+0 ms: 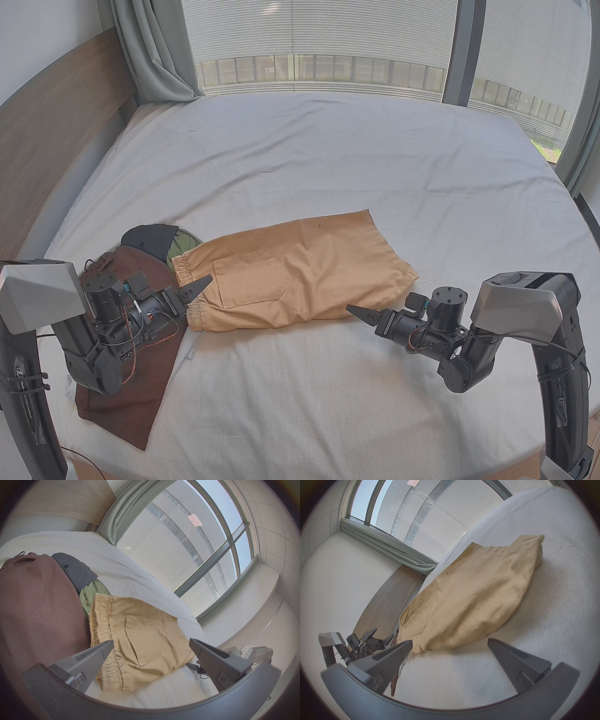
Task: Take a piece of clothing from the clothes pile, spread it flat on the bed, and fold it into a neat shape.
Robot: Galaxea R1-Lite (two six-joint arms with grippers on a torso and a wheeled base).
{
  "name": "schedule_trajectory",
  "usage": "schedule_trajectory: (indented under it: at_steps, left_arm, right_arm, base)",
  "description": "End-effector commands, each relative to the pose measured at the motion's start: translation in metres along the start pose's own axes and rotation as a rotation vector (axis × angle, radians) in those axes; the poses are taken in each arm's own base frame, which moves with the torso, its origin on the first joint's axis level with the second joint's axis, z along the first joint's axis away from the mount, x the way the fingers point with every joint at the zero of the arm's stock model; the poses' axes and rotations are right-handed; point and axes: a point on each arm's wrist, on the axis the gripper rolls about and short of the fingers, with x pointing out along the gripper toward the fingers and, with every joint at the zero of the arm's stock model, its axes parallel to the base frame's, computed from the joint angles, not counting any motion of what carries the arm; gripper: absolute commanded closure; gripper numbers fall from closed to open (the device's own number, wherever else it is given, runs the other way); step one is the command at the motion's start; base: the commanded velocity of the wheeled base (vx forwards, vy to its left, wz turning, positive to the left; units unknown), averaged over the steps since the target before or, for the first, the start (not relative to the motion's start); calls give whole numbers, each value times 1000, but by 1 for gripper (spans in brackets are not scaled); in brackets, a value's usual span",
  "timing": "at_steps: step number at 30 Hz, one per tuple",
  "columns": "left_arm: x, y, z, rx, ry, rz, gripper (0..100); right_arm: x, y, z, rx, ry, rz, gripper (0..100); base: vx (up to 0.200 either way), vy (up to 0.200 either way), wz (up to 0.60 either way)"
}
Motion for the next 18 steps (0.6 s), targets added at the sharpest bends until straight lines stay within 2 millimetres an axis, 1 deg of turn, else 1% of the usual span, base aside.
schedule_trajectory:
  at_steps: [1,2,6,11,18]
  left_arm:
    - [0,0,1,1,-4,-3,0]
    - [0,0,1,1,-4,-3,0]
    - [1,0,2,1,-8,-2,0]
    - [1,1,2,1,-8,0,0]
    - [1,0,1,1,-8,-2,0]
  right_arm:
    - [16,-8,-10,19,-19,-12,0]
    - [23,-10,-12,24,-43,-26,0]
    - [33,-12,-12,21,-78,-21,0]
    - [39,-8,-9,46,-102,6,0]
    - [43,-10,-10,45,-119,16,0]
  base:
    - [0,0,0]
    - [0,0,0]
    - [0,0,0]
    - [0,0,0]
    - [0,0,0]
